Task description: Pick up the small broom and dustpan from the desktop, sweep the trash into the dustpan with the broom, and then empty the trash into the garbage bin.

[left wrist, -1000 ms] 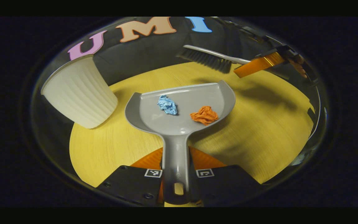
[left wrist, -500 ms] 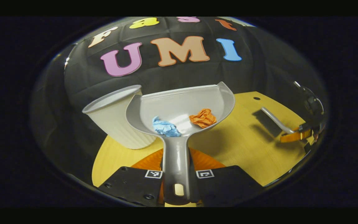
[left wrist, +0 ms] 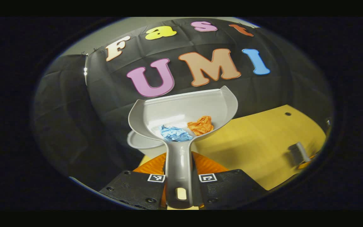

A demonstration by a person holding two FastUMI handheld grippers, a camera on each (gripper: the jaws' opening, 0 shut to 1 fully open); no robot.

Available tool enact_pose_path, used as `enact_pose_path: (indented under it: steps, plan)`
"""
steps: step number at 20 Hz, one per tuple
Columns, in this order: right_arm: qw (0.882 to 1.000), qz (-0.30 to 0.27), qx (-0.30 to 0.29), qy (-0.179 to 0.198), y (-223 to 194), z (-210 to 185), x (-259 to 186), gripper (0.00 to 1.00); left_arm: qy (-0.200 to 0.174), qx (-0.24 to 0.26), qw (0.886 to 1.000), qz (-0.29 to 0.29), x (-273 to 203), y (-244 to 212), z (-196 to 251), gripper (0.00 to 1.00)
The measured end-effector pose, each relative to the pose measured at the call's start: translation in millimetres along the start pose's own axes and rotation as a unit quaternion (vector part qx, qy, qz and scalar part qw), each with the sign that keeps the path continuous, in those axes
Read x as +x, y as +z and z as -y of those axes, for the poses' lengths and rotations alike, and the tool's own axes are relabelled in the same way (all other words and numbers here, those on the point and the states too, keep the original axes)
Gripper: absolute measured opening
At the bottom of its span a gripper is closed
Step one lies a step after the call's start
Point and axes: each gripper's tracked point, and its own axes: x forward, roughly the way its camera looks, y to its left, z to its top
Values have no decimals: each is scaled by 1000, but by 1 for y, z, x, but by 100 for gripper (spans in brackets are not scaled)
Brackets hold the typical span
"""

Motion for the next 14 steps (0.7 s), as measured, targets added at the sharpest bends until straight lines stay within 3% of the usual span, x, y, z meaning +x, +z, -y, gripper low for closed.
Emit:
enact_pose_path:
  steps: [4,8,11,14]
  plan:
    - [1000,-5,-7,-6,-6,-1,2,20,82,106,990,-38,35,10,-91,24]
    - [1000,-13,-14,-15,-11,0,4,20,117,227,964,-74,44,-8,-134,24]
    - [999,-19,-20,-17,-13,1,6,20,113,325,933,-101,50,-17,-147,24]
    - [999,-27,-32,-18,-17,-1,9,20,116,448,878,-118,48,-21,-152,27]
